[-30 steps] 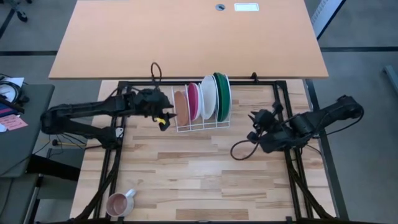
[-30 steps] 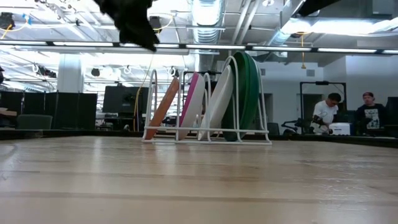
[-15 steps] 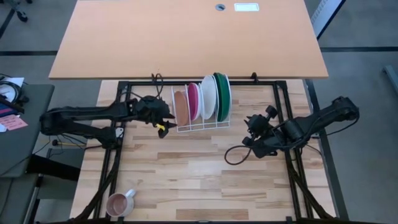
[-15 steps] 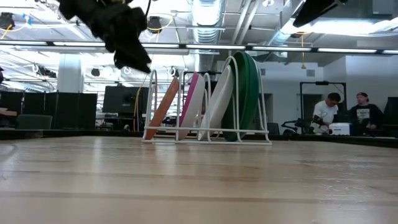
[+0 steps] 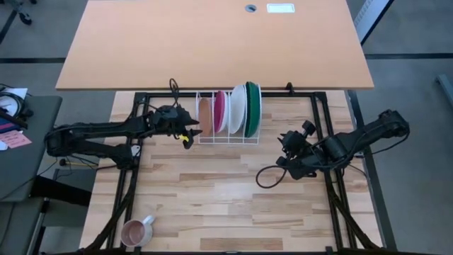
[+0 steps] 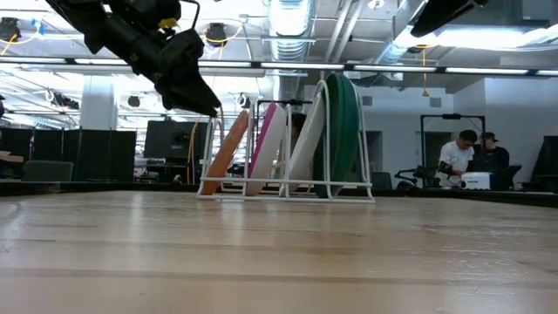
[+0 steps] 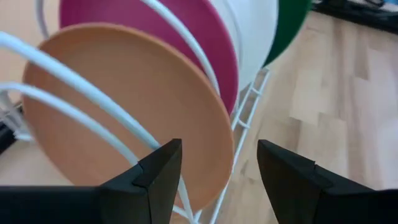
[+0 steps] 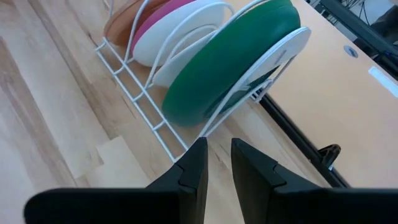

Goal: Sort dishes
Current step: Return to Home Position

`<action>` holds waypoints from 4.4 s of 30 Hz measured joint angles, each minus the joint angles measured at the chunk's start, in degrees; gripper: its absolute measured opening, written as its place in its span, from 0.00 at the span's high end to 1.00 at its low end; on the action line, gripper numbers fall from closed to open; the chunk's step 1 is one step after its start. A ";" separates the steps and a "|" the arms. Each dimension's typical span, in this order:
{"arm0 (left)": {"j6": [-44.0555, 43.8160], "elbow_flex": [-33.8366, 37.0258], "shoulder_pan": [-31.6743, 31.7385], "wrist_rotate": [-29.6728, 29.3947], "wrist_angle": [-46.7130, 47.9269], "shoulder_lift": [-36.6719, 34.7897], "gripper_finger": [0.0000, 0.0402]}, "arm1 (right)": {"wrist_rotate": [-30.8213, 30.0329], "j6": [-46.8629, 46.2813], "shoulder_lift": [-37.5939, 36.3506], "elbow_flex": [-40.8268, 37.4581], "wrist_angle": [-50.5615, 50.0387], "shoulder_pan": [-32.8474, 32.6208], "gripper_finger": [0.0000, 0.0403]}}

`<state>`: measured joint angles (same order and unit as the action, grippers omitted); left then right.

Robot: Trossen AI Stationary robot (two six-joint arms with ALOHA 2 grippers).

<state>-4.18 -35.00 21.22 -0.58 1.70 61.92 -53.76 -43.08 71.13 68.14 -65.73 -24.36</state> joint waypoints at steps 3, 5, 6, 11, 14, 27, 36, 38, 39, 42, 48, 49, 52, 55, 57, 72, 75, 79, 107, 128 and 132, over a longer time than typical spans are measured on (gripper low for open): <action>0.50 0.67 1.08 -0.43 -1.46 0.05 0.49 | 0.00 0.01 0.00 0.00 0.26 0.00 0.81; 0.50 0.67 1.63 -0.34 -2.21 0.05 0.49 | 0.00 0.01 0.00 0.00 0.35 -0.02 0.81; 0.50 0.67 1.72 -0.33 -2.21 0.03 0.49 | 0.02 0.01 0.00 0.00 0.39 -0.02 0.81; 0.52 0.50 1.77 1.72 1.07 -1.39 0.49 | 1.95 0.59 0.00 0.00 2.26 0.00 0.81; 0.54 -2.27 1.77 2.06 9.53 -3.69 0.49 | 5.86 3.78 0.00 0.00 4.74 0.00 0.81; -3.66 -7.46 -2.57 1.95 29.33 -23.37 0.62 | 11.69 14.71 0.52 -0.01 12.93 -0.50 0.98; -5.78 -5.24 -11.51 -1.79 32.43 -38.90 0.98 | 10.05 17.97 -2.75 -3.73 16.00 -2.48 1.00; -6.73 -2.96 -12.85 -3.24 30.78 -42.34 0.98 | 10.00 17.87 -3.80 -5.60 18.18 -3.35 1.00; -7.07 -1.47 -13.37 -3.77 30.32 -43.93 0.99 | 10.11 18.58 -4.37 -7.15 20.02 -4.00 1.00; -7.13 4.17 -14.53 -3.99 27.83 -48.33 1.00 | 12.20 22.62 -6.25 -13.33 26.62 -6.33 1.00; -4.51 17.65 -15.88 -3.13 14.04 -55.31 1.00 | 13.81 26.96 -10.53 -26.84 40.21 -6.57 1.00; -4.46 19.78 -16.01 -3.17 11.36 -56.07 1.00 | 14.72 26.99 -11.53 -28.74 42.97 -5.87 1.00; -4.47 24.97 -16.25 -3.12 5.11 -57.33 1.00 | 18.87 27.07 -14.37 -33.88 49.72 -3.70 1.00; -4.68 29.10 -17.04 -3.08 0.86 -57.47 1.00 | 21.54 29.06 -16.46 -37.74 57.66 -2.18 1.00; -4.70 31.84 -17.83 -4.01 -2.32 -57.49 1.00 | 22.55 30.92 -17.17 -39.91 62.30 -1.61 1.00; 0.03 34.31 -28.01 -19.30 -6.13 -57.12 1.00 | 32.89 42.74 -13.66 -57.84 108.28 2.05 1.00; 1.18 34.36 -29.86 -19.40 -6.11 -57.06 1.00 | 32.94 39.80 -12.70 -61.50 112.29 3.34 1.00; 2.93 34.38 -31.49 -19.46 -6.08 -57.06 1.00 | 32.98 37.76 -11.78 -66.17 118.00 4.93 1.00; 2.88 34.46 -31.65 -20.24 -6.08 -54.33 1.00 | 40.25 39.05 -24.50 -67.79 108.13 8.76 1.00; 2.62 34.46 -31.65 -20.19 -6.06 -54.30 1.00 | 43.80 40.08 -30.79 -67.84 99.08 11.97 1.00; 2.55 34.46 -31.65 -20.17 -6.06 -54.30 1.00 | 45.15 40.82 -35.93 -67.84 95.38 14.54 1.00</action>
<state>-1.63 -0.54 -10.44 -20.75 -4.36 7.62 -8.61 -2.27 35.20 0.30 29.64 -9.82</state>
